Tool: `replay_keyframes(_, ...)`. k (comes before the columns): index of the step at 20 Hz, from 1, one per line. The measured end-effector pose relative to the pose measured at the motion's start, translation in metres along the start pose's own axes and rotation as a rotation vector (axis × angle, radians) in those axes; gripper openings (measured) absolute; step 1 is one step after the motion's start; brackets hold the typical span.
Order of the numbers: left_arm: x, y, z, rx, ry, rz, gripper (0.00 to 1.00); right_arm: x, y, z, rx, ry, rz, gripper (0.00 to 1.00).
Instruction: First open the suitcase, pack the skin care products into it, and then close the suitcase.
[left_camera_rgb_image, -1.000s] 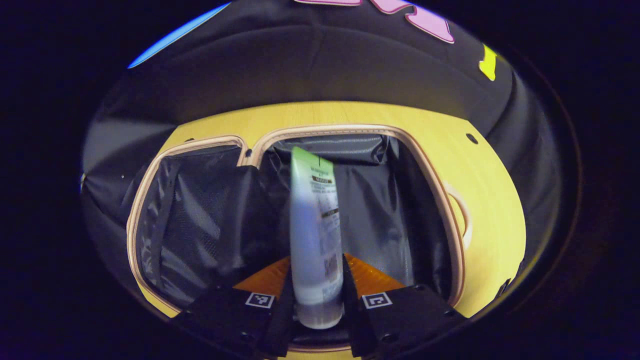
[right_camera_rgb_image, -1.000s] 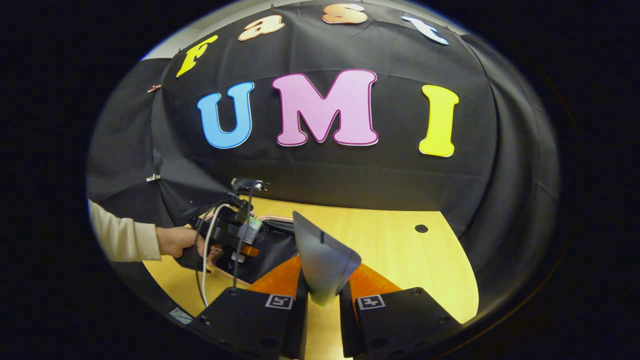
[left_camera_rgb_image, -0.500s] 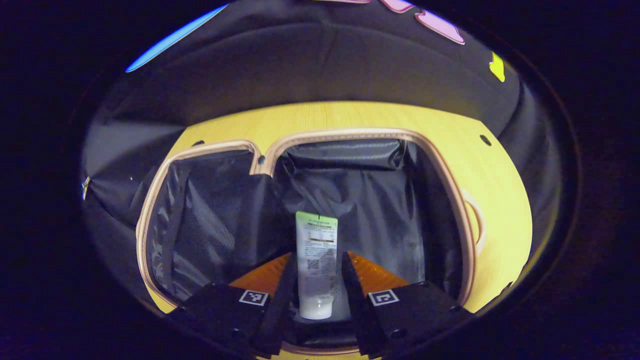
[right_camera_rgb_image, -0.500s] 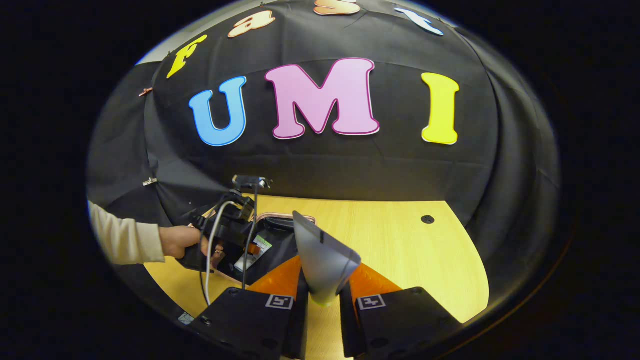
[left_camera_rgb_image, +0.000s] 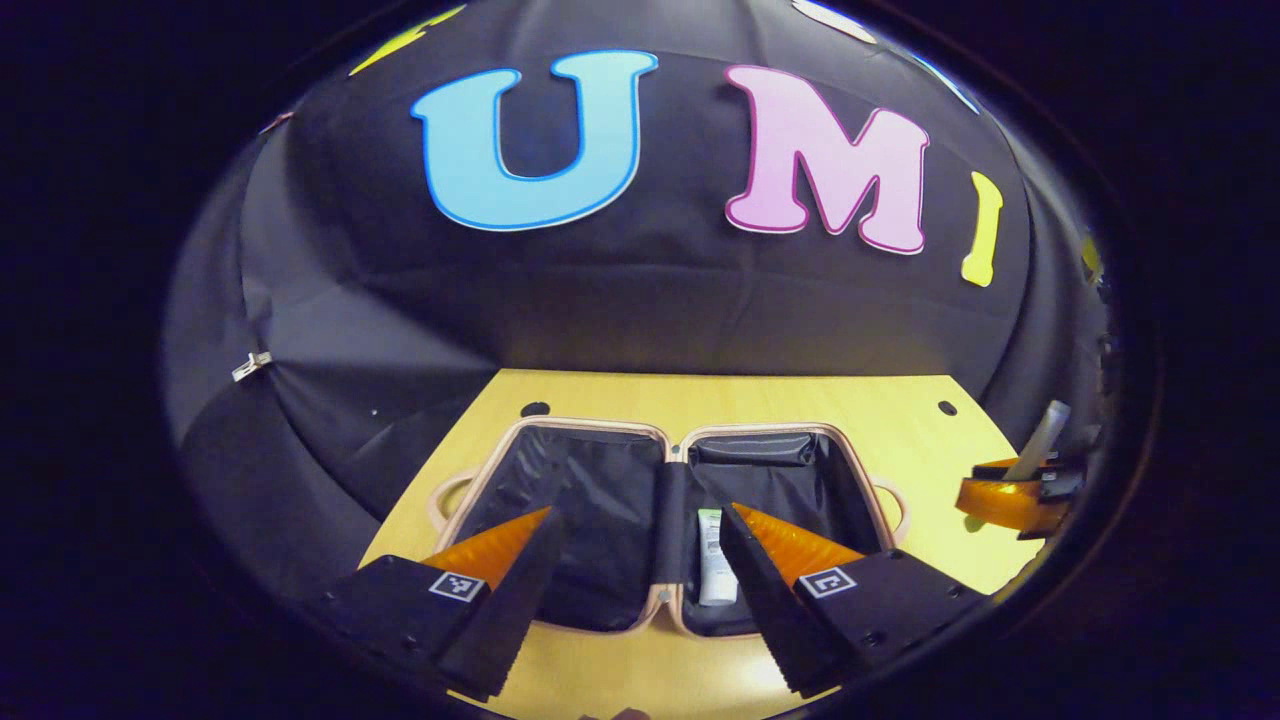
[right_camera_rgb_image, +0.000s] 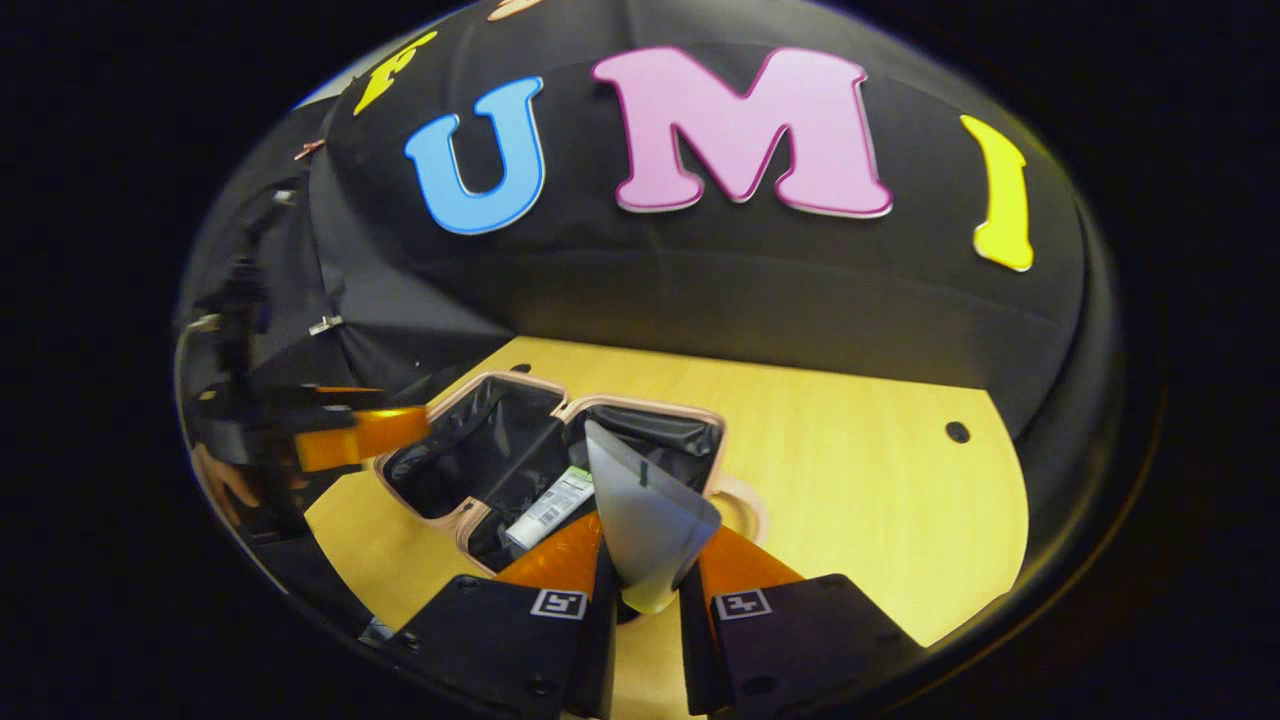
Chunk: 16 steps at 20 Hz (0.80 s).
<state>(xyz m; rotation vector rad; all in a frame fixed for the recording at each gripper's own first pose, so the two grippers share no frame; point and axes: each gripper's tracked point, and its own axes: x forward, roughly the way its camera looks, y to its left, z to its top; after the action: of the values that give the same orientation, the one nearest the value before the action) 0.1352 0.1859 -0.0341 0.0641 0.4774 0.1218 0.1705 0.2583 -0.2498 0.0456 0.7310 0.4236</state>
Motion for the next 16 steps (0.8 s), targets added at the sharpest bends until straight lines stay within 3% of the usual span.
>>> replay_keyframes(4,-0.046,0.053,-0.021,-0.077,-0.058,0.105,0.98,0.066,0.016,-0.065,0.037,0.257,-0.002,0.32)
replay_keyframes(7,-0.071,0.072,-0.054,-0.169,-0.014,0.141,0.98,0.104,0.010,-0.095,0.043,0.360,-0.061,0.32)
replay_keyframes(9,-0.082,0.090,-0.071,-0.178,0.002,0.186,0.98,0.114,0.009,-0.111,0.037,0.422,-0.086,0.31)
replay_keyframes(10,-0.089,0.097,-0.080,-0.171,0.016,0.206,0.98,0.118,0.010,-0.115,0.060,0.438,-0.099,0.31)
replay_keyframes(11,-0.094,0.102,-0.084,-0.163,0.024,0.222,0.98,0.123,0.011,-0.116,0.084,0.446,-0.112,0.24)
replay_keyframes(12,-0.098,0.104,-0.088,-0.158,0.027,0.229,0.96,0.126,0.010,-0.118,0.103,0.456,-0.126,0.31)
replay_keyframes(13,-0.100,0.105,-0.089,-0.158,0.028,0.229,0.96,0.128,0.012,-0.118,0.114,0.463,-0.132,0.23)
replay_keyframes(14,-0.101,0.107,-0.092,-0.163,0.030,0.233,0.96,0.131,0.015,-0.120,0.115,0.466,-0.132,0.32)
replay_keyframes(15,-0.102,0.108,-0.094,-0.168,0.034,0.235,0.95,0.130,0.016,-0.117,0.103,0.460,-0.136,0.26)
replay_keyframes(16,-0.102,0.111,-0.095,-0.173,0.033,0.242,0.95,0.130,0.017,-0.113,0.095,0.447,-0.132,0.36)
